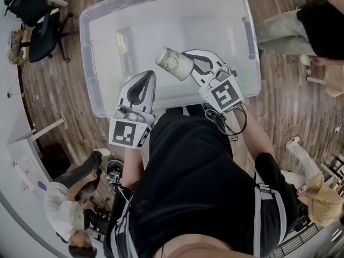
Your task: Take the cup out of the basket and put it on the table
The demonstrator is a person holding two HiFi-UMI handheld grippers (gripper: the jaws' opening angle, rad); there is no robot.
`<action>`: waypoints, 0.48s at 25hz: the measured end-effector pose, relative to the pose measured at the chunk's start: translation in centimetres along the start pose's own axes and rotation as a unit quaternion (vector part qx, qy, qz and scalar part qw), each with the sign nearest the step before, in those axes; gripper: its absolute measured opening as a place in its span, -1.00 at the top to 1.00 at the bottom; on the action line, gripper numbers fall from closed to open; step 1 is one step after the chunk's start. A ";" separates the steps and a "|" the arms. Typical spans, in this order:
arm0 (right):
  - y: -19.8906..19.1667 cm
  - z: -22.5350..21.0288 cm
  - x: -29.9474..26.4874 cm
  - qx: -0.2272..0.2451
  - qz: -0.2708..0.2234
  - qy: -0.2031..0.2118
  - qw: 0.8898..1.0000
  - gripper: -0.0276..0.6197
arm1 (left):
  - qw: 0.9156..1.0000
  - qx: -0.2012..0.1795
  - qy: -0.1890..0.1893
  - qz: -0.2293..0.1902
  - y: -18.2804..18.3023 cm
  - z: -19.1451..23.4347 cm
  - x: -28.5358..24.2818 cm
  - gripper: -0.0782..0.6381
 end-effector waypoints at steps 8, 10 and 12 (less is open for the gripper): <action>2.3 -2.7 4.6 -0.038 -0.036 -0.037 0.998 0.84 | 1.000 -0.007 -0.008 -0.007 0.8 -2.6 -1.7 0.73; 3.1 -2.6 5.7 -0.038 -0.058 -0.039 0.997 0.84 | 1.000 -0.006 -0.007 -0.009 0.8 -3.2 -2.0 0.73; 3.5 -2.2 6.5 -0.046 -0.068 -0.040 0.996 0.84 | 1.000 -0.004 -0.009 -0.010 0.8 -3.8 -2.3 0.73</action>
Point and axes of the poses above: the fingertips, and each gripper's own axes: x backward along the fingers, z to its left, y out of its top, the point moved 5 cm from there along x, backward along the fingers, and after that the axes turned 1 degree about -x, right-handed, at the moved point
